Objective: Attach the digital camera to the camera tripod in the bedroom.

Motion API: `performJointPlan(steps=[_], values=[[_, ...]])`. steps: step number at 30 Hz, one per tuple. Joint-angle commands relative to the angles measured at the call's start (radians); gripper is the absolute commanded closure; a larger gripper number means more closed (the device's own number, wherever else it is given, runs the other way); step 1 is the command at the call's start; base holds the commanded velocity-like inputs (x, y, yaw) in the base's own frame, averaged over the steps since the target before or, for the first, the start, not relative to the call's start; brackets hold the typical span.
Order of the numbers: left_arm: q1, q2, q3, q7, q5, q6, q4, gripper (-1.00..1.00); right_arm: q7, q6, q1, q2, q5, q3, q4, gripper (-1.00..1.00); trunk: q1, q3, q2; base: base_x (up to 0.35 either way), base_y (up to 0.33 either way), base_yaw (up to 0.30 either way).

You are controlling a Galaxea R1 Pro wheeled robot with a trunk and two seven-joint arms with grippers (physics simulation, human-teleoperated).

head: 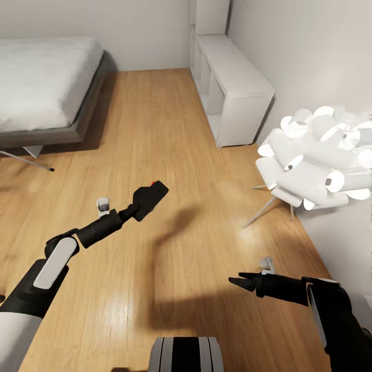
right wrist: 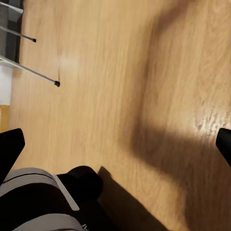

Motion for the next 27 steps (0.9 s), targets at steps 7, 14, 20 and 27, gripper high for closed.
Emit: performJointPlan(steps=[7,14,20,27], values=[[0.066,0.004,-0.001,-0.042,0.014,-0.143,0.071,1.0,0.009,0.008,-0.001,0.0,0.015,-0.002,-0.001,-1.0,-0.003,0.027,0.001,0.0,0.0,0.0],[0.1,0.019,-0.002,-0.181,0.015,-0.177,0.045,1.0,0.011,0.008,-0.001,0.0,0.016,-0.003,-0.002,-1.0,-0.006,0.054,0.003,0.0,0.0,0.0],[0.109,0.026,-0.001,-0.225,0.023,-0.18,0.068,1.0,0.011,0.008,0.0,0.0,0.015,-0.003,-0.002,-1.0,-0.009,0.077,0.004,0.0,0.0,0.0],[0.111,0.028,-0.001,-0.237,0.027,-0.181,0.115,1.0,0.011,0.008,-0.001,0.0,0.016,-0.003,-0.003,-1.0,-0.012,0.104,0.006,0.0,0.0,0.0]])
